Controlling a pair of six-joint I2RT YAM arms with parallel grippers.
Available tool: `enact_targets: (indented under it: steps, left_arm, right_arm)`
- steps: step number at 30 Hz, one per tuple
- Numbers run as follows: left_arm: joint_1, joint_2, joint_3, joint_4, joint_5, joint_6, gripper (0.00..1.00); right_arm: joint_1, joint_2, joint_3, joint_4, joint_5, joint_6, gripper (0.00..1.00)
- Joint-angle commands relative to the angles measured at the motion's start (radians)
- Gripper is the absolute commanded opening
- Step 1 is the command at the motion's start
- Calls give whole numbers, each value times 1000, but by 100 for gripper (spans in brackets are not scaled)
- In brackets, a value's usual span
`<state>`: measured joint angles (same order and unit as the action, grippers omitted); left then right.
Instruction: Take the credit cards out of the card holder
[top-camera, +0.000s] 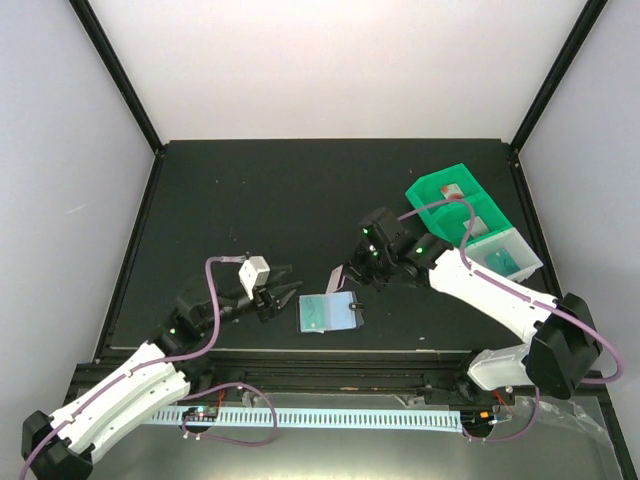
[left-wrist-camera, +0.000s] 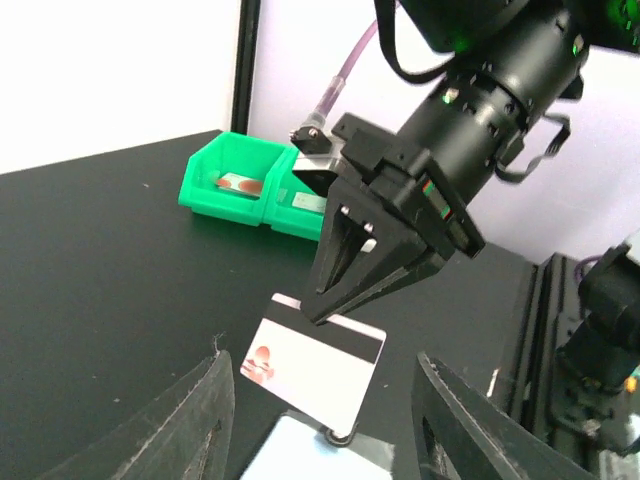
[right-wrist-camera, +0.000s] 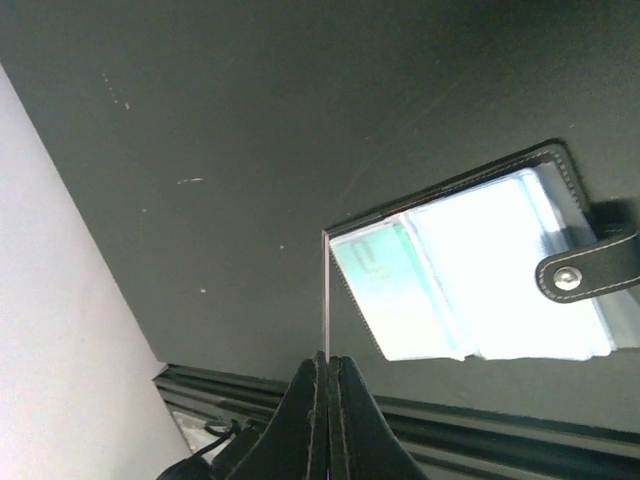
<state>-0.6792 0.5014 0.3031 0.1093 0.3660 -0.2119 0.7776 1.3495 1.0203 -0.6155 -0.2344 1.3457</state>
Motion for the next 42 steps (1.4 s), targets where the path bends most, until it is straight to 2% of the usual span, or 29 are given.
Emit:
enact_targets:
  steps: [1, 6, 12, 22, 28, 31, 38, 40, 42]
  left_arm:
    - [-26, 26, 29, 27, -29, 161, 50]
    - [-132, 123, 63, 80, -98, 224, 51]
    - [-257, 205, 103, 78, -258, 366, 51]
    - [-326, 317, 123, 77, -428, 455, 52]
    - [-345, 343, 124, 96, -536, 473, 49]
    - [-346, 332, 118, 108, -579, 462, 39]
    - [-345, 312, 96, 117, -614, 446, 6]
    - [-345, 309, 96, 104, -617, 444, 2]
    - [-345, 305, 96, 92, -618, 439, 1]
  right_arm:
    - [-5, -7, 47, 14, -44, 72, 1]
    - [-5, -11, 51, 39, -81, 109, 1]
    - [-5, -37, 32, 61, -84, 136, 1]
    - [-5, -64, 27, 95, -102, 160, 1]
    - [-10, -61, 6, 118, -140, 167, 1]
    - [-10, -59, -15, 146, -166, 172, 1]
    - [-10, -67, -65, 234, -202, 187, 1]
    - [-10, -69, -89, 265, -216, 205, 1]
    - [-10, -66, -91, 272, -221, 205, 1]
